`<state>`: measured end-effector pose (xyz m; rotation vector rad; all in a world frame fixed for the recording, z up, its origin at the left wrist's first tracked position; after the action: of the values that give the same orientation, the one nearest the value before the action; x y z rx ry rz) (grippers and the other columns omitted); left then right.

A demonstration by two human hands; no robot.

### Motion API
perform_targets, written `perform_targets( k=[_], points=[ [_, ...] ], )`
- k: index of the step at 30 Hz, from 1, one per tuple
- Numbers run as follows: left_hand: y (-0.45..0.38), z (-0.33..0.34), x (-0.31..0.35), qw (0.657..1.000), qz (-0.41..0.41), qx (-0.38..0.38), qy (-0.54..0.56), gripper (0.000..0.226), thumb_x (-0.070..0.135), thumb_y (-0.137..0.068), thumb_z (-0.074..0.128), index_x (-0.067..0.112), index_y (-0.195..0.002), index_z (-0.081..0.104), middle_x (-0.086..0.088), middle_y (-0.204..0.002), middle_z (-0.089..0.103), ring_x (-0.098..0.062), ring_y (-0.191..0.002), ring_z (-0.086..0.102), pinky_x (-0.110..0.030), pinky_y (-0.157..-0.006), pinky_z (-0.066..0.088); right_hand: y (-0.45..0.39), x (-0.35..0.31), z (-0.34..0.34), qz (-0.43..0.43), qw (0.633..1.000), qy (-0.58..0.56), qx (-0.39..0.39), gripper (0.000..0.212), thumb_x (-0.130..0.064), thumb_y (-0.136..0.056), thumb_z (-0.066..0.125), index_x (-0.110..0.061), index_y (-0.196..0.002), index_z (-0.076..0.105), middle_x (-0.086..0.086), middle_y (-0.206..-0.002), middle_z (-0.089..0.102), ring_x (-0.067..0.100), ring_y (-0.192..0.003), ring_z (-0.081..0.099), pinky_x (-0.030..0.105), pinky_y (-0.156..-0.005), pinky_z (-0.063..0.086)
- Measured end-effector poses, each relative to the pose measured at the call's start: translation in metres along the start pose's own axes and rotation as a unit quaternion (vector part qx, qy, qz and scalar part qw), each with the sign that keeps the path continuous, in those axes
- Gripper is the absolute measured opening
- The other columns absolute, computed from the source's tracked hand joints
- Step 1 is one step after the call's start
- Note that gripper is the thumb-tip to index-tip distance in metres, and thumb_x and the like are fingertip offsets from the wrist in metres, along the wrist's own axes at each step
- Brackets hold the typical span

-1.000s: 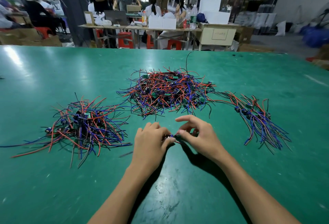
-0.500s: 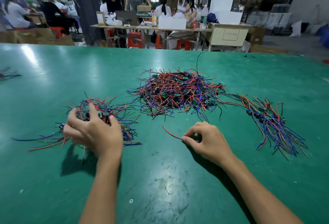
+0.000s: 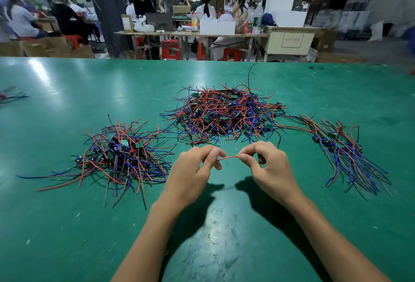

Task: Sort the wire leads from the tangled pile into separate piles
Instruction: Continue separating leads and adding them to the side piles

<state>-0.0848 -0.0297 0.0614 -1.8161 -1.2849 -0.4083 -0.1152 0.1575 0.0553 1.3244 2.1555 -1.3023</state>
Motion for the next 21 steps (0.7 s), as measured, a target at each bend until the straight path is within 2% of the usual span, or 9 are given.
perform_targets(
  k=[3,5,7,9,11,13,15,18,21],
  points=[
    [-0.001,-0.001,0.002,0.998,0.014,0.011,-0.054,0.013,0.033,-0.094,0.069,0.025,-0.088,0.077,0.014,-0.075,0.070,-0.011,-0.077,0.058,-0.035,-0.071,0.046,0.001,-0.001,0.003,-0.011,1.000,-0.003,0.014,0.005,-0.028,-0.090,0.075,-0.031,-0.087,0.072,-0.019,-0.084,0.068,-0.001,-0.081,0.055,0.009,-0.071,0.037],
    [0.000,-0.024,-0.003,0.986,-0.012,0.130,-0.108,0.009,0.029,-0.090,0.074,0.022,-0.087,0.078,0.007,-0.080,0.073,-0.019,-0.076,0.062,-0.039,-0.073,0.051,-0.001,0.009,0.002,0.021,0.999,-0.006,0.046,0.005,-0.036,-0.094,0.070,-0.033,-0.092,0.073,-0.020,-0.088,0.069,0.004,-0.082,0.058,0.013,-0.074,0.040],
    [0.012,-0.060,-0.012,0.934,-0.079,0.306,-0.166,0.011,0.029,-0.090,0.073,0.020,-0.089,0.080,-0.002,-0.082,0.074,-0.029,-0.078,0.060,-0.038,-0.069,0.050,-0.005,0.033,-0.003,0.081,0.992,0.070,0.070,0.015,-0.039,-0.094,0.068,-0.031,-0.106,0.072,-0.016,-0.094,0.067,0.008,-0.089,0.057,0.026,-0.081,0.045],
    [0.027,-0.086,-0.029,0.878,-0.153,0.404,-0.205,0.016,0.032,-0.091,0.071,0.019,-0.095,0.080,-0.008,-0.086,0.072,-0.034,-0.085,0.055,-0.039,-0.068,0.046,-0.008,0.062,-0.006,0.167,0.971,0.169,0.032,0.039,-0.044,-0.089,0.070,-0.025,-0.124,0.067,-0.003,-0.104,0.063,0.021,-0.105,0.055,0.036,-0.090,0.045],
    [0.034,-0.098,-0.052,0.858,-0.228,0.404,-0.223,0.023,0.034,-0.089,0.070,0.020,-0.105,0.079,-0.009,-0.106,0.068,-0.036,-0.100,0.048,-0.042,-0.077,0.042,-0.008,0.079,-0.004,0.225,0.950,0.217,-0.001,0.048,-0.051,-0.087,0.070,-0.022,-0.126,0.067,0.005,-0.109,0.060,0.028,-0.110,0.055,0.038,-0.093,0.045],
    [0.038,-0.099,-0.065,0.844,-0.282,0.386,-0.243,0.032,0.032,-0.086,0.071,0.022,-0.116,0.073,-0.011,-0.126,0.056,-0.038,-0.112,0.042,-0.044,-0.086,0.037,-0.010,0.077,-0.004,0.219,0.949,0.226,0.019,0.032,-0.047,-0.089,0.068,-0.024,-0.111,0.074,0.005,-0.103,0.063,0.030,-0.104,0.061,0.039,-0.088,0.046],
    [0.036,-0.094,-0.059,0.840,-0.287,0.379,-0.261,0.036,0.026,-0.083,0.070,0.022,-0.119,0.066,-0.013,-0.133,0.047,-0.039,-0.115,0.039,-0.044,-0.087,0.034,-0.010,0.071,-0.007,0.206,0.951,0.222,0.053,0.020,-0.041,-0.092,0.066,-0.026,-0.099,0.077,0.003,-0.098,0.070,0.031,-0.096,0.065,0.036,-0.080,0.047],
    [0.021,-0.073,-0.031,0.881,-0.165,0.358,-0.262,0.030,0.020,-0.083,0.066,0.022,-0.113,0.065,-0.009,-0.124,0.052,-0.030,-0.109,0.039,-0.041,-0.086,0.033,-0.005,0.065,-0.020,0.190,0.961,0.173,0.108,0.023,-0.043,-0.095,0.062,-0.026,-0.092,0.076,-0.004,-0.089,0.075,0.025,-0.084,0.067,0.029,-0.069,0.043],
    [0.006,-0.033,-0.013,0.952,-0.056,0.257,-0.159,0.018,0.016,-0.091,0.063,0.021,-0.108,0.067,0.002,-0.103,0.063,-0.018,-0.095,0.048,-0.031,-0.085,0.041,0.002,0.038,-0.030,0.116,0.975,0.112,0.153,0.018,-0.041,-0.094,0.063,-0.027,-0.085,0.072,-0.012,-0.081,0.070,0.013,-0.072,0.062,0.028,-0.065,0.044]
  ],
)
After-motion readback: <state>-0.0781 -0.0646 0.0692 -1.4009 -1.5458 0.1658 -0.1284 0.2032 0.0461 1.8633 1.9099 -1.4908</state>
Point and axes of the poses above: each hand's wrist, its own y-axis away from the middle knuckle, its own z-axis out of the palm, x = y × z, the point moved 8 cm from there along -y, towards the middle knuckle
